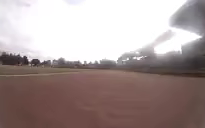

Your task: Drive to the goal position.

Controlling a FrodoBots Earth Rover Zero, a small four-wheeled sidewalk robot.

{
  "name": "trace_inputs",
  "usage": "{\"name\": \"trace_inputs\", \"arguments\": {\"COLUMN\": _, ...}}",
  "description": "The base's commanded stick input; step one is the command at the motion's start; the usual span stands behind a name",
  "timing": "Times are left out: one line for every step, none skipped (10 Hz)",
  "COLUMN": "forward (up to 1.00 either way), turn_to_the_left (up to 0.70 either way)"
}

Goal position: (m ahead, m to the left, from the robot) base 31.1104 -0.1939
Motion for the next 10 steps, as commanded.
{"name": "trace_inputs", "arguments": {"forward": 0.7, "turn_to_the_left": 0.0}}
{"name": "trace_inputs", "arguments": {"forward": 0.7, "turn_to_the_left": 0.0}}
{"name": "trace_inputs", "arguments": {"forward": 0.7, "turn_to_the_left": 0.0}}
{"name": "trace_inputs", "arguments": {"forward": 0.7, "turn_to_the_left": 0.0}}
{"name": "trace_inputs", "arguments": {"forward": 0.7, "turn_to_the_left": 0.0}}
{"name": "trace_inputs", "arguments": {"forward": 0.7, "turn_to_the_left": 0.0}}
{"name": "trace_inputs", "arguments": {"forward": 0.7, "turn_to_the_left": 0.0}}
{"name": "trace_inputs", "arguments": {"forward": 0.7, "turn_to_the_left": 0.0}}
{"name": "trace_inputs", "arguments": {"forward": 0.7, "turn_to_the_left": 0.0}}
{"name": "trace_inputs", "arguments": {"forward": 0.7, "turn_to_the_left": 0.0}}
